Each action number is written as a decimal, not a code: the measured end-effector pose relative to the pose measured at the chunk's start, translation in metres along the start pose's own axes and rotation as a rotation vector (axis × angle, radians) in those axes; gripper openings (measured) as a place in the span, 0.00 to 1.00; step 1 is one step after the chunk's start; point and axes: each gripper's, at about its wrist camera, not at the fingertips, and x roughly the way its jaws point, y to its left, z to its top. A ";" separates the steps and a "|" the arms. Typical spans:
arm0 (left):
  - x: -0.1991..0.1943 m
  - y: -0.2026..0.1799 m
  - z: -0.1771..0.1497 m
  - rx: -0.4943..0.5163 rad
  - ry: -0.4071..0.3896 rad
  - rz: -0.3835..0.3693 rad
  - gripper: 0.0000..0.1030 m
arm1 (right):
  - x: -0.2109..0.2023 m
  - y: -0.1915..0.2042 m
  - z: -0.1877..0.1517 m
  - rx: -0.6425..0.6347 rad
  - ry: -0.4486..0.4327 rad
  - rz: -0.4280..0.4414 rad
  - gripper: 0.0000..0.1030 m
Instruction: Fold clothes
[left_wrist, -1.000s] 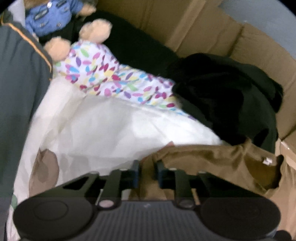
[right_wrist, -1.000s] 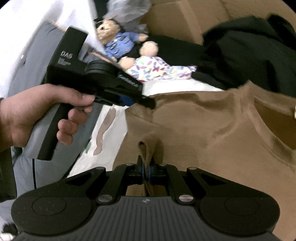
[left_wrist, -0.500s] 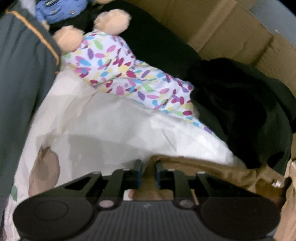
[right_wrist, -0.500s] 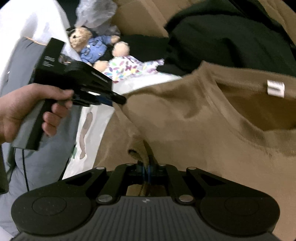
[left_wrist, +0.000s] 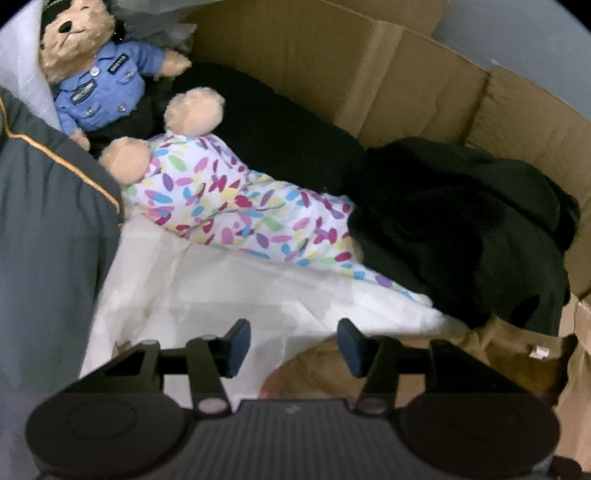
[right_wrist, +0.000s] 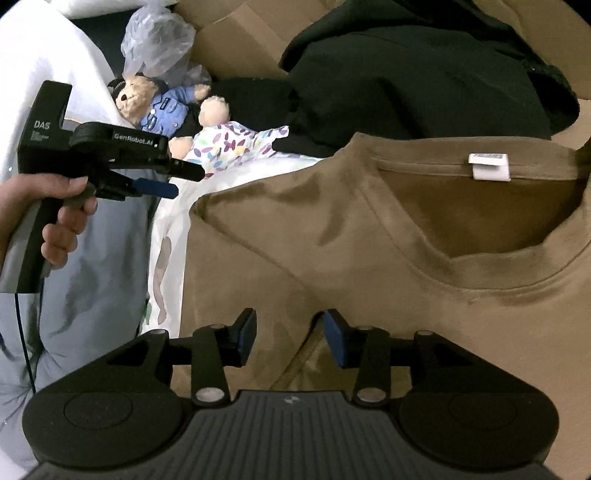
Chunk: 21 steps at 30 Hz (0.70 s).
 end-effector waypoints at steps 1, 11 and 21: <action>0.000 -0.001 -0.001 0.011 0.000 0.000 0.53 | 0.000 -0.002 0.001 0.002 0.005 0.006 0.44; 0.017 -0.016 -0.011 0.098 0.093 -0.010 0.31 | 0.028 -0.001 0.008 0.023 0.024 -0.059 0.43; 0.038 -0.003 -0.017 0.011 0.094 0.055 0.08 | 0.026 -0.001 0.006 -0.064 0.043 -0.111 0.02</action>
